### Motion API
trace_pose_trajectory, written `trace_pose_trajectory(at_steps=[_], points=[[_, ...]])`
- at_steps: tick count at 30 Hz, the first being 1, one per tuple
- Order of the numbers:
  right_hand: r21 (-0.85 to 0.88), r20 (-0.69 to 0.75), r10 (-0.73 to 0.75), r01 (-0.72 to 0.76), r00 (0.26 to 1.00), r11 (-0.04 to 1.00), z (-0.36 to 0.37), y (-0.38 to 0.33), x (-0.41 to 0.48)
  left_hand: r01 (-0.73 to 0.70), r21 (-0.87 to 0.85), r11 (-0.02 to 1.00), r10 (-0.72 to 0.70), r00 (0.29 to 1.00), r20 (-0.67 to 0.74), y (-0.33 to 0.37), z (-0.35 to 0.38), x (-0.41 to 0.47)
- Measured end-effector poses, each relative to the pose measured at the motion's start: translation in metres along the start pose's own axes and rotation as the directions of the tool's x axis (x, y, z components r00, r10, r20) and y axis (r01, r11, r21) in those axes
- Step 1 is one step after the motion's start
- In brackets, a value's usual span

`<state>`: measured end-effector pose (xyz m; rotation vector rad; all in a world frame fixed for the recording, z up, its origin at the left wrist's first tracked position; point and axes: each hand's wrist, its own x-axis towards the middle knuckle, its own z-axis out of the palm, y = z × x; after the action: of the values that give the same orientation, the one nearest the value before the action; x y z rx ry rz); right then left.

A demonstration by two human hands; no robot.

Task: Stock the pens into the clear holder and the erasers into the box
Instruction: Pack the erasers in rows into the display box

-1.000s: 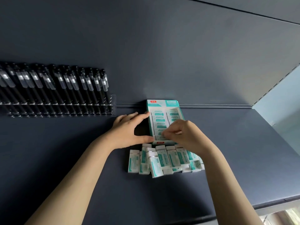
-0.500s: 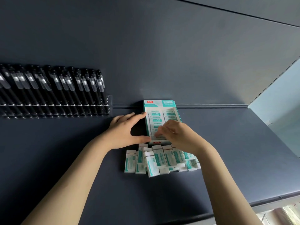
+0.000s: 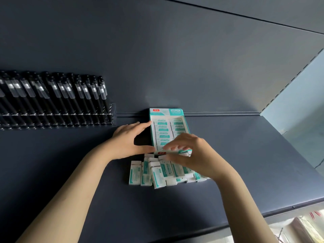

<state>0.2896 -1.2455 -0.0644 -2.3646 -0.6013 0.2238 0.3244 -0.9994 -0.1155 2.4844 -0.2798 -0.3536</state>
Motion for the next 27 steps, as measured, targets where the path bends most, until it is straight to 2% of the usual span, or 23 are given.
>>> trace_pose_trajectory(at_steps=[5,9,18,22,25,27], points=[[-0.063,0.020,-0.047,0.049,0.999,0.997,0.021,-0.017,-0.012,-0.006,0.014,1.000,0.006,1.000,-0.010,0.004,0.000,-0.001],[-0.207,0.015,-0.044,0.046,0.999,0.977,0.030,-0.023,-0.013,-0.023,0.004,1.000,0.023,0.999,-0.025,-0.001,0.002,0.000],[-0.181,0.026,-0.003,0.007,1.000,0.983,0.031,-0.025,-0.015,-0.009,0.001,1.000,0.009,1.000,-0.028,0.002,0.002,-0.001],[-0.086,0.013,0.059,-0.058,0.998,0.995,0.030,-0.027,-0.016,-0.005,-0.005,1.000,0.005,1.000,-0.023,0.003,0.001,-0.001],[0.156,0.018,0.100,-0.101,0.995,0.983,0.027,-0.025,-0.016,-0.034,0.007,0.999,0.034,0.999,-0.030,0.003,0.001,-0.001],[0.336,-0.002,0.111,-0.104,0.994,0.936,0.022,-0.021,-0.017,-0.047,0.013,0.999,0.048,0.998,-0.032,0.002,0.002,0.000]])
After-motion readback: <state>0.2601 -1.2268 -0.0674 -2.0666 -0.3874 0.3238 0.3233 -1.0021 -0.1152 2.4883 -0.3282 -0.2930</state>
